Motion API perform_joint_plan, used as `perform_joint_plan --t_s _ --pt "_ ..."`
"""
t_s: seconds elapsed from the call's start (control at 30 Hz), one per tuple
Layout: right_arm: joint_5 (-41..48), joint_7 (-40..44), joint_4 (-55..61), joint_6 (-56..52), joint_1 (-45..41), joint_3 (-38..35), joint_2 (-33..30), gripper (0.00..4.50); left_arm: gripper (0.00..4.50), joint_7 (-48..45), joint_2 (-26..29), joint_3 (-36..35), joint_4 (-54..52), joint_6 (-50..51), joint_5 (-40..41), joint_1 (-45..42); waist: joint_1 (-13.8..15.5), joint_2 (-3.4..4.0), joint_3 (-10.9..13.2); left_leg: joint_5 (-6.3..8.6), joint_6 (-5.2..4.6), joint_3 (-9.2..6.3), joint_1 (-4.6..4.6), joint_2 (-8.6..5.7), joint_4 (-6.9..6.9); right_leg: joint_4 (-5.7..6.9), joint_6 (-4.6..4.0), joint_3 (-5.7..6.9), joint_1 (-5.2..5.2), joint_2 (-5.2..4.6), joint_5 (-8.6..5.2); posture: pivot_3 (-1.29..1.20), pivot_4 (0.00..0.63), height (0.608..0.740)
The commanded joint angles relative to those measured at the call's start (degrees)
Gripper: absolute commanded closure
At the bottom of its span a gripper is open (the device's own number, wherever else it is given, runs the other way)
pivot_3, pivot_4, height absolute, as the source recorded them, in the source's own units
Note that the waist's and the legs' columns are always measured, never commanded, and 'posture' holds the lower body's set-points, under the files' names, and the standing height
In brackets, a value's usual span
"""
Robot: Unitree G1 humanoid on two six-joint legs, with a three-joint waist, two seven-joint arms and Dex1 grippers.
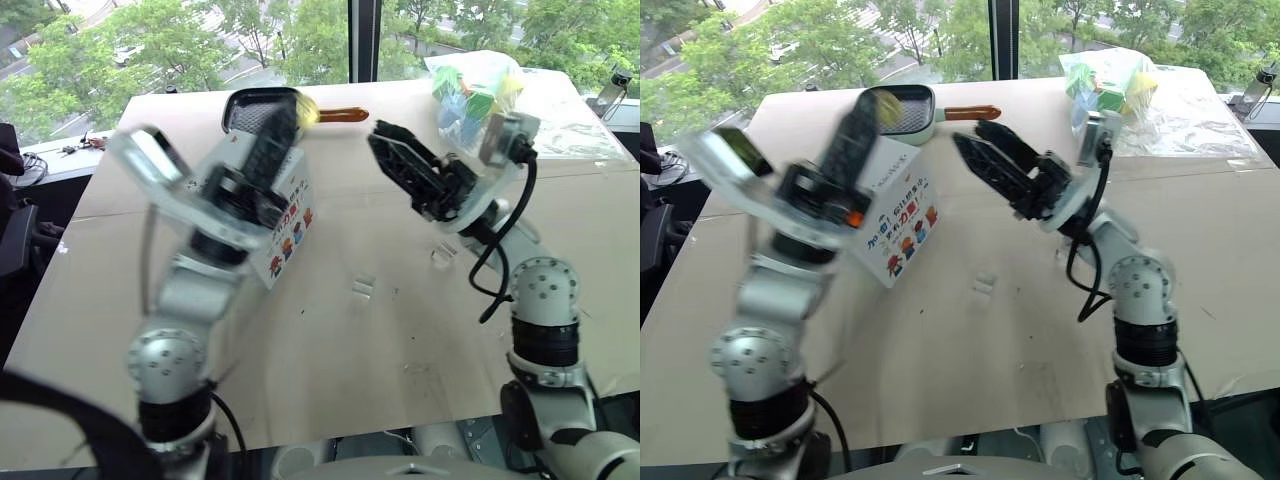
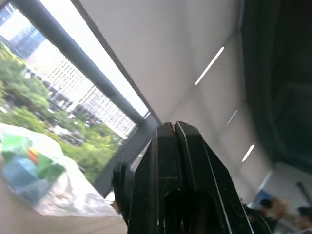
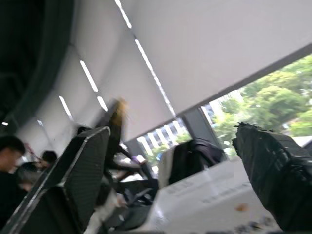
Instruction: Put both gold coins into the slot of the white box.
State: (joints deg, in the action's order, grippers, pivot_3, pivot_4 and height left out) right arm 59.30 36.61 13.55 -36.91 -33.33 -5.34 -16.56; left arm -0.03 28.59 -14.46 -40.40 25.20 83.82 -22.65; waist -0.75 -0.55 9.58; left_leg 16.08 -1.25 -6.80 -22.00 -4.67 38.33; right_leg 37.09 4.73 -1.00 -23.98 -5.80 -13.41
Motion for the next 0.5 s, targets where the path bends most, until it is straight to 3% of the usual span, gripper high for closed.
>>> perform_joint_plan --t_s 0.03,0.17,0.23,0.37,0.5 --pt "-6.6 9.0 0.0 2.9 -2.0 2.0 -6.1 0.05 4.50 4.2 10.6 -5.5 -1.5 4.5 4.3 -1.0 -0.3 0.05 0.0 0.00 0.00 0.06 0.03 0.00 -0.06 -0.05 0.01 -0.06 0.00 0.00 0.00 0.00 0.150 0.721" --pt "-15.1 16.4 -2.3 3.2 -4.9 7.8 -13.7 0.05 4.50 2.2 25.6 -13.1 3.3 11.9 4.0 2.7 -0.8 0.07 0.1 0.00 0.00 0.12 0.01 0.10 -0.17 -0.02 0.06 -0.13 -0.16 0.10 -0.04 0.00 0.150 0.721" --pt "-16.1 17.6 -3.1 3.6 -6.5 8.6 -13.8 0.05 4.50 0.7 30.0 -15.2 5.9 14.9 3.8 5.4 -0.9 0.11 0.2 0.00 0.01 0.14 0.01 0.12 -0.23 0.00 0.05 -0.17 -0.22 0.13 -0.04 0.00 0.150 0.721" --pt "-16.3 17.3 -2.4 1.6 -8.4 9.0 -12.9 0.05 4.50 -6.6 35.0 -17.2 9.6 19.5 -1.9 11.7 -1.0 0.09 0.2 0.00 0.01 0.12 -0.01 0.18 -0.27 -0.06 0.05 -0.17 -0.22 0.16 -0.04 0.00 0.150 0.721" --pt "-17.3 16.2 -0.8 0.6 -8.8 9.7 -12.1 0.05 4.50 -11.6 35.2 -16.7 12.0 20.2 -7.0 13.6 -0.8 0.09 0.2 0.01 0.01 0.09 -0.10 0.15 -0.28 -0.13 0.05 -0.14 -0.26 0.12 -0.04 0.00 0.150 0.721"
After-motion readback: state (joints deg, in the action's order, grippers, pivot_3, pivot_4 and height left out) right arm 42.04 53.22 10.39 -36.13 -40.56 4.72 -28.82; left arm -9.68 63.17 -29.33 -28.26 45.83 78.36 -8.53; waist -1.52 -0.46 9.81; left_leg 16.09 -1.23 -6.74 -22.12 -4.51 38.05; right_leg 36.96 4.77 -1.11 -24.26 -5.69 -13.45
